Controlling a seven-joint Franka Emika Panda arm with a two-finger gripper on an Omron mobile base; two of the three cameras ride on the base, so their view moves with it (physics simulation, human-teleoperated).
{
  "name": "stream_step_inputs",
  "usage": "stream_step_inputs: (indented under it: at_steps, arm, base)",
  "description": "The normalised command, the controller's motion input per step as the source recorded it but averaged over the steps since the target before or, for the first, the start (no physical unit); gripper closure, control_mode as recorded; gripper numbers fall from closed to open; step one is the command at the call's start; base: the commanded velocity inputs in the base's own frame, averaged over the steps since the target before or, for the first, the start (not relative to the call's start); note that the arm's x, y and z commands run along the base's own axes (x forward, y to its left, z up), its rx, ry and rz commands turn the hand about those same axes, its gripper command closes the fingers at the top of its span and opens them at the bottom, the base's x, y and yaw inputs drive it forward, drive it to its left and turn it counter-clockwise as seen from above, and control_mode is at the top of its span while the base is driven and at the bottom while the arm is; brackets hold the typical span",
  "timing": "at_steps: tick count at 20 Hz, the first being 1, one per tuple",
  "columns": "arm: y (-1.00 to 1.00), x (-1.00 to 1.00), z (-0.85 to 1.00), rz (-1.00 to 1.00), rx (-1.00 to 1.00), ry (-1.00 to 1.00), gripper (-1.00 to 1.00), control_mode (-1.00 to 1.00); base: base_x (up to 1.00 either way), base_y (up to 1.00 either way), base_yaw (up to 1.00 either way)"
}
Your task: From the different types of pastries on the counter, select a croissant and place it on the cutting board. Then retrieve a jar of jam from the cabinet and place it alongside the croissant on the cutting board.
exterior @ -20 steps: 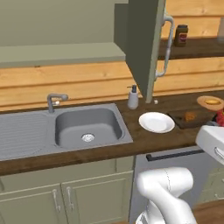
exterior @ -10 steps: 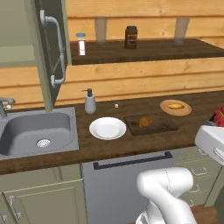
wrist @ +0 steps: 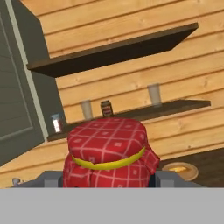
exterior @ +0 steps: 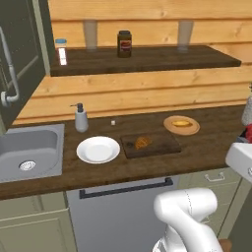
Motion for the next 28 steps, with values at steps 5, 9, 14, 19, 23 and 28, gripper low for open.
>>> stream_step_inputs:
  at_steps: [5,9,14,19,23,28]
  arm:
    - [0.0,0.0,0.0,0.0,0.0,0.0,1.0,1.0]
    - [0.0,0.0,0.0,0.0,0.0,0.0,1.0,1.0]
    - [0.0,0.0,0.0,0.0,0.0,0.0,1.0,1.0]
    - [0.0,0.0,0.0,0.0,0.0,0.0,1.0,1.0]
    - [0.0,0.0,0.0,0.0,0.0,0.0,1.0,1.0]
    - [0.0,0.0,0.0,0.0,0.0,0.0,1.0,1.0]
  base:
    - [0.79,0.0,0.0]
    - [0.47,-0.01,0.0]
    - [0.19,0.0,0.0]
    - [0.58,-0.01,0.0]
    - [0.34,-0.05,0.03]
    - [0.74,-0.04,0.04]
